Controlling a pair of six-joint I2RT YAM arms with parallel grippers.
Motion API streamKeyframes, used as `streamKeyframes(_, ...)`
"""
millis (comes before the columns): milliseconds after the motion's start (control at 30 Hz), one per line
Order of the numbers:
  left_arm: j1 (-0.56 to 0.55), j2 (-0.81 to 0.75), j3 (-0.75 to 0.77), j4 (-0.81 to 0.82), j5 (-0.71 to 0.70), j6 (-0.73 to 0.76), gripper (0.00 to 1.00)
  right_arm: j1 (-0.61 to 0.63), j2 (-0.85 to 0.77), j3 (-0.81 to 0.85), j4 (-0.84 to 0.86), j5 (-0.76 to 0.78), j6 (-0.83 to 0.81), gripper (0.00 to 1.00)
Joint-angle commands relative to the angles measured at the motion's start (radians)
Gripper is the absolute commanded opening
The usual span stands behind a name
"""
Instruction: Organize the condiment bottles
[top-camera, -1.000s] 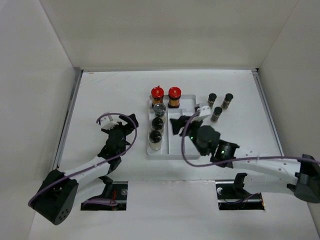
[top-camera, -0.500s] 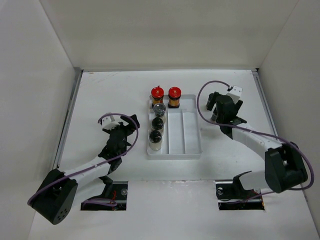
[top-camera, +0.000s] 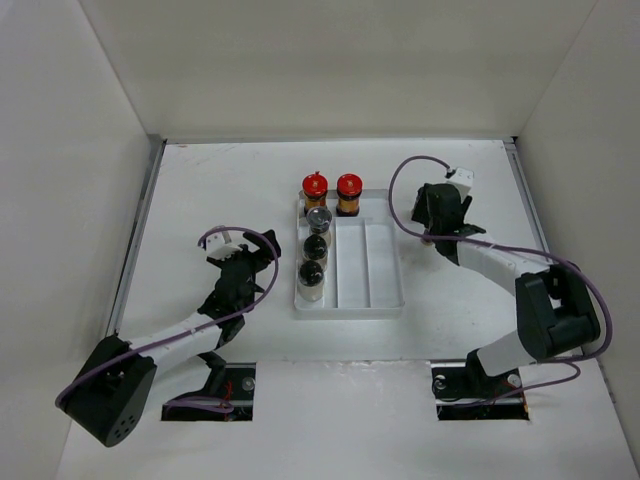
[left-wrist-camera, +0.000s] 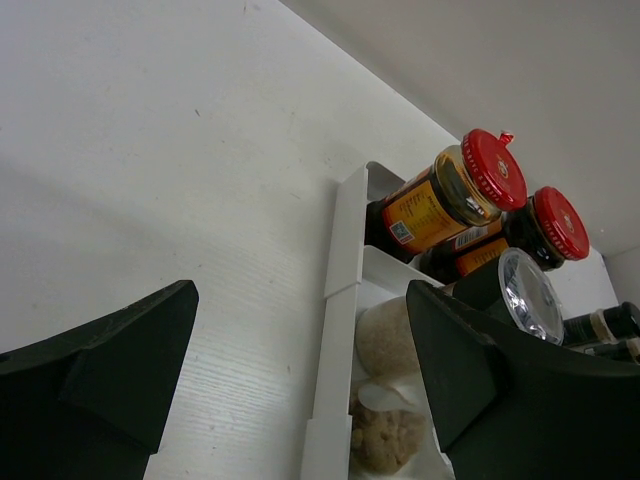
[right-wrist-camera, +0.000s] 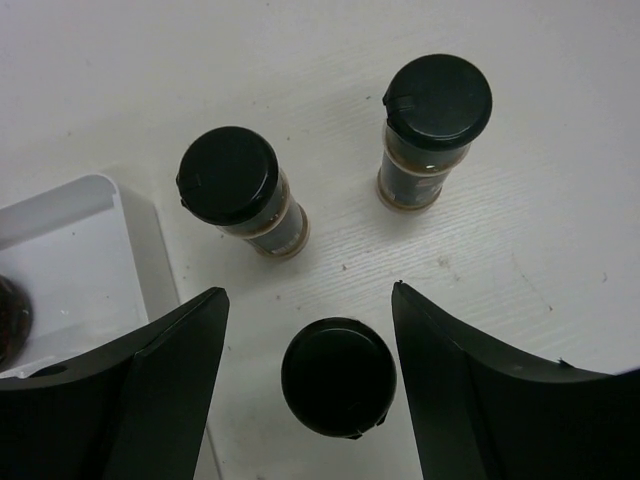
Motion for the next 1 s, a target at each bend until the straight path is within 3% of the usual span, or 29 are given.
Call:
streamKeyframes(0, -0.008, -0.005, 0.033, 0.059, -0.011, 0.013, 0.85, 0.000, 0.018, 0.034, -0.006, -0.005, 0.014, 0.73)
streamKeyframes(133, 0.000, 0.008, 0.033, 0.060, -0.003, 0.006, 0.85, 0.000, 0.033, 0.033, -0.009, -0.003, 0.031, 0.69)
streamKeyframes(333, -0.002, 0.017, 0.035, 0.067, -0.005, 0.008, 0.85, 0.019, -0.014, 0.026, -0.005, 0.067, 0.027, 0.38)
streamKeyframes(633, -0.009, 0.012, 0.036, 0.068, -0.012, 0.014, 0.85, 0.210, -0.220, 0.065, -0.025, 0.097, -0.012, 0.36)
streamKeyframes(800, -0.002, 0.018, 0.036, 0.070, -0.012, 0.011, 0.85, 0.374, -0.136, 0.137, 0.041, 0.064, 0.002, 0.37)
streamKeyframes(967, 0.001, 0.003, 0.030, 0.070, -0.015, 0.016, 0.85, 0.437, 0.008, 0.201, 0.121, 0.052, -0.024, 0.38)
